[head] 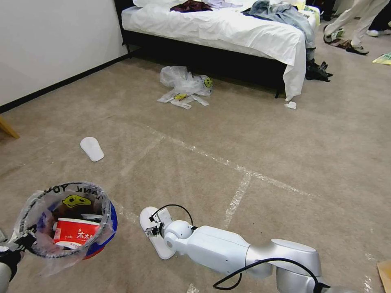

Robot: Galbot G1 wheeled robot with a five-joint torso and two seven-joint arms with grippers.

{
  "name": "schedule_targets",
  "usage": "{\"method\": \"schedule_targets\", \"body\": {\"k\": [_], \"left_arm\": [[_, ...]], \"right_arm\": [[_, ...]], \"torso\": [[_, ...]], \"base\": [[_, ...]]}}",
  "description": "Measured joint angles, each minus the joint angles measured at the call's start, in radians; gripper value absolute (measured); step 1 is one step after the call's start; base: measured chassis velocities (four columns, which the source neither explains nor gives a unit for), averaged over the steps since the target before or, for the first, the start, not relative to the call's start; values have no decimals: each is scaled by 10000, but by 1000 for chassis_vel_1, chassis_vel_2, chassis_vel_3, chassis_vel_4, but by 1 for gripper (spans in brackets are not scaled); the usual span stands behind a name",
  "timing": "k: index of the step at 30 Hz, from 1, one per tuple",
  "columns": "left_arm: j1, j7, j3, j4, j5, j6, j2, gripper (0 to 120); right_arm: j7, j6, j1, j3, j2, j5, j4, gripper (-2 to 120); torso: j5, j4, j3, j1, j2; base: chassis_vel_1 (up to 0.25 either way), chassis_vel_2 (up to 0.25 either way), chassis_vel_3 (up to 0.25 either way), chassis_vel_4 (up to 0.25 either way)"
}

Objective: Pick up the trash bin and place the garbage on the floor into it.

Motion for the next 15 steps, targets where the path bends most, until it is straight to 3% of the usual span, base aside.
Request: {"method": "schedule_targets", "body": {"k": [15], "left_arm": [[36, -1, -50, -40, 5, 1, -55, 1]], "right_arm": [[-429, 177, -146, 46, 265, -202, -454, 85]], "torso": [[-1, -1, 0, 0, 0]], "base": [[0, 0, 0, 0]]}}
